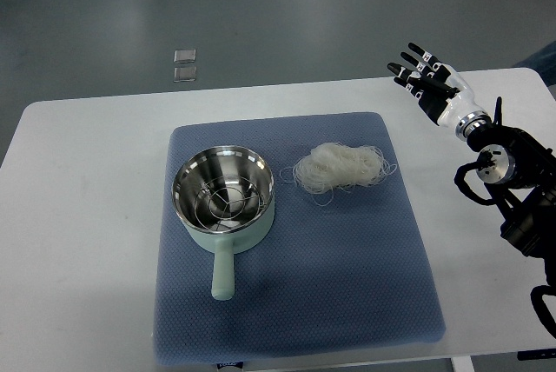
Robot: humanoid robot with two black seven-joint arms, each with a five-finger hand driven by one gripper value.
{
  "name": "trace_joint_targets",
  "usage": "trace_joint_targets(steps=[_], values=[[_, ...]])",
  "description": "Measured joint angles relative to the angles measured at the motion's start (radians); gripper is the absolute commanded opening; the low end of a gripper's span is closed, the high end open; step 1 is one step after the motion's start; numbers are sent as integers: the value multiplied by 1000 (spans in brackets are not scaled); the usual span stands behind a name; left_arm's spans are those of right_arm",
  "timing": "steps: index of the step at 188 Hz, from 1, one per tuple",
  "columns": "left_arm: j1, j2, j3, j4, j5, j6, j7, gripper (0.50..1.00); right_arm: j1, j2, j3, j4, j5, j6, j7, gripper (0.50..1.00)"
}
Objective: Put vermicelli into pot with right hand
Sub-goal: 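Move the right hand toward the white vermicelli bundle, then lower the right hand onto the vermicelli and close fingers around it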
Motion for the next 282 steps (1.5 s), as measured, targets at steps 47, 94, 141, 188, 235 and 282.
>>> trace_joint_targets(steps=[47, 94, 141, 188, 235, 282], values=[[0, 0, -3, -4, 0, -3, 0, 1000, 0, 0, -26, 1, 0, 5, 0, 921], [0, 0, -5, -3, 0, -4, 0, 1000, 0, -6, -31, 2, -4, 46, 0, 921], [0, 0, -3, -1, 0, -4, 0, 1000, -1, -16, -57, 5, -14, 85, 1, 921], [0, 0, -5, -1, 0, -3, 0, 1000, 16, -60, -128, 17, -51, 92, 9, 921], [0, 0, -4, -1, 0, -3, 0, 1000, 49, -102, -141, 44, -162, 161, 15, 921], [0, 0, -5, -1, 0, -3, 0, 1000, 97, -209, -262, 179, -321, 195, 25, 921]])
